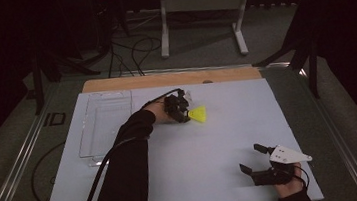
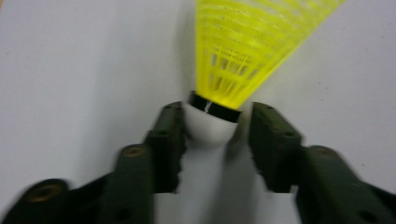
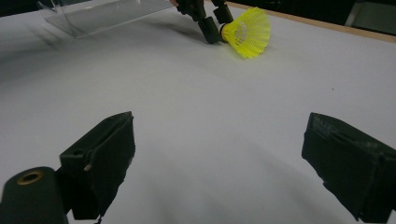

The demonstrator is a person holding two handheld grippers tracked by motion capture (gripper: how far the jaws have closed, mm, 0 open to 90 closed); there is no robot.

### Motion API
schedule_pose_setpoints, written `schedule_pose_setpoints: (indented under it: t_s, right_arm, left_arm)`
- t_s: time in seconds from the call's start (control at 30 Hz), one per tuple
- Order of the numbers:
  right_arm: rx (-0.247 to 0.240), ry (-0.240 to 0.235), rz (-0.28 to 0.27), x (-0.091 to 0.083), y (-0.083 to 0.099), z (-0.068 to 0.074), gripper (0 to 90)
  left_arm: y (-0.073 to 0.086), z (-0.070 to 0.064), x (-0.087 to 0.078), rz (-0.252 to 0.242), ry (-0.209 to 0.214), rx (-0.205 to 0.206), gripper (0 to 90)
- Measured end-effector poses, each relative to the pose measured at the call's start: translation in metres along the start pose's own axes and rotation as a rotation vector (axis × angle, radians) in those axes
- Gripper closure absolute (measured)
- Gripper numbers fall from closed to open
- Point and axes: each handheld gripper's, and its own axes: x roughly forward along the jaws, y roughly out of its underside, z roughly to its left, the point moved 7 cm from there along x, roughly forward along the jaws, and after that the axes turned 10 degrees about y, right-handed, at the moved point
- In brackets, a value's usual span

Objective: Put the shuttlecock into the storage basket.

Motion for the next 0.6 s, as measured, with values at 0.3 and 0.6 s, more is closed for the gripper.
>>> schedule_pose_setpoints:
  t_s: [0.3, 0.6]
  right_arm:
    - [0.002, 0.001, 0.001, 0.000, 0.000, 0.000, 9.9]
    - [-0.001, 0.006, 0.002, 0.000, 0.000, 0.000, 9.8]
  left_arm:
    - [0.001, -0.003, -0.002, 0.013, 0.021, -0.017, 63.6]
    - [-0.002, -0.014, -0.015, 0.020, 0.045, -0.029, 63.9]
